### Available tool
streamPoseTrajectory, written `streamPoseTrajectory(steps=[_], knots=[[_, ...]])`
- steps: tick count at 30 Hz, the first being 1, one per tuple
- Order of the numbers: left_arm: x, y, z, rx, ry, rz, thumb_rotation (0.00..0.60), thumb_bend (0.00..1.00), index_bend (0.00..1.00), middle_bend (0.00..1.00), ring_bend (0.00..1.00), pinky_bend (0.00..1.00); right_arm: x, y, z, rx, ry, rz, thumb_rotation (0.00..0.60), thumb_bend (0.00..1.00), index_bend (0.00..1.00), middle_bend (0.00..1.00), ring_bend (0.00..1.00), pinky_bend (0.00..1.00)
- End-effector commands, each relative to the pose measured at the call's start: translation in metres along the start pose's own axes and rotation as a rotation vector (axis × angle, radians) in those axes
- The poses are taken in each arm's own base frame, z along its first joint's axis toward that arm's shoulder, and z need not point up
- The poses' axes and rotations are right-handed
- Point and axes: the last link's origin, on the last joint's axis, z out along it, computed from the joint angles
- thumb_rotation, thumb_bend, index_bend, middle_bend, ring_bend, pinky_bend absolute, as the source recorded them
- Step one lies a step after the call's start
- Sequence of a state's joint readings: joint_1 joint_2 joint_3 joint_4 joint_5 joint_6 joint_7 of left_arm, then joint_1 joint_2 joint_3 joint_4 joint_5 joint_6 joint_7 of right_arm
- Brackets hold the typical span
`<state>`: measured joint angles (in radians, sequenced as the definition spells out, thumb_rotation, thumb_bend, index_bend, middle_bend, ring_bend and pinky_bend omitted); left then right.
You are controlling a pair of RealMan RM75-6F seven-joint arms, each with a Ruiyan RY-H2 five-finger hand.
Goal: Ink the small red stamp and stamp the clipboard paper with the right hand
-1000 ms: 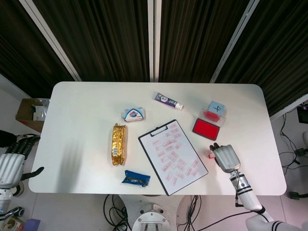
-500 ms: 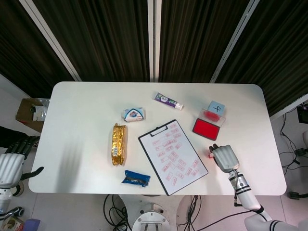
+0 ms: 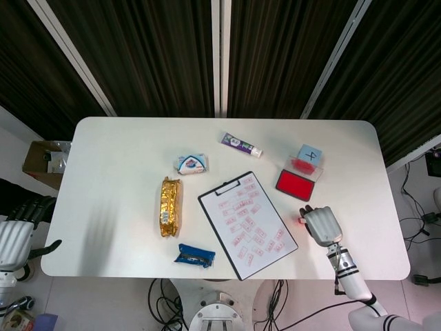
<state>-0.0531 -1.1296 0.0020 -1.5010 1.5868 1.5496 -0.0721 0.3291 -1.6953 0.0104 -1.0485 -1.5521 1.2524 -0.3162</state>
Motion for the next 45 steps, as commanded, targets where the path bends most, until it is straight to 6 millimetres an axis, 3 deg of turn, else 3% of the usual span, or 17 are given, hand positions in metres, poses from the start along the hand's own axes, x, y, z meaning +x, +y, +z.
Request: streamPoseTrajectory(steps=[1, 5, 10, 14, 31, 45], knots=[[0.000, 0.000, 0.000, -0.001, -0.001, 0.000, 0.600, 0.00, 0.16, 0.16, 0.16, 0.25, 0.006, 0.003, 0.004, -0.009, 0.026, 0.016, 0.600, 0.37, 0.66, 0.59, 0.74, 1.00], [0.001, 0.000, 0.000, -0.001, 0.000, 0.001, 0.600, 0.00, 0.16, 0.17, 0.16, 0.25, 0.024, 0.012, 0.017, -0.042, 0.059, 0.085, 0.600, 0.38, 0.71, 0.63, 0.75, 1.00], [-0.001, 0.001, 0.000, -0.002, -0.006, -0.003, 0.600, 0.00, 0.16, 0.17, 0.16, 0.25, 0.050, 0.025, 0.050, -0.088, 0.056, 0.077, 0.600, 0.40, 0.75, 0.67, 0.76, 1.00], [-0.003, 0.001, -0.001, -0.001, -0.011, -0.007, 0.600, 0.00, 0.16, 0.16, 0.16, 0.25, 0.057, 0.030, 0.075, -0.133, -0.013, 0.046, 0.600, 0.40, 0.78, 0.69, 0.76, 1.00], [-0.002, -0.002, 0.000, 0.001, -0.017, -0.003, 0.600, 0.00, 0.16, 0.17, 0.16, 0.25, 0.047, 0.007, 0.122, -0.188, -0.133, -0.066, 0.600, 0.42, 0.85, 0.74, 0.77, 1.00], [-0.002, -0.007, 0.001, 0.012, -0.017, -0.003, 0.600, 0.00, 0.16, 0.17, 0.16, 0.25, 0.036, -0.002, 0.134, -0.204, -0.159, -0.084, 0.600, 0.43, 0.88, 0.76, 0.77, 1.00]])
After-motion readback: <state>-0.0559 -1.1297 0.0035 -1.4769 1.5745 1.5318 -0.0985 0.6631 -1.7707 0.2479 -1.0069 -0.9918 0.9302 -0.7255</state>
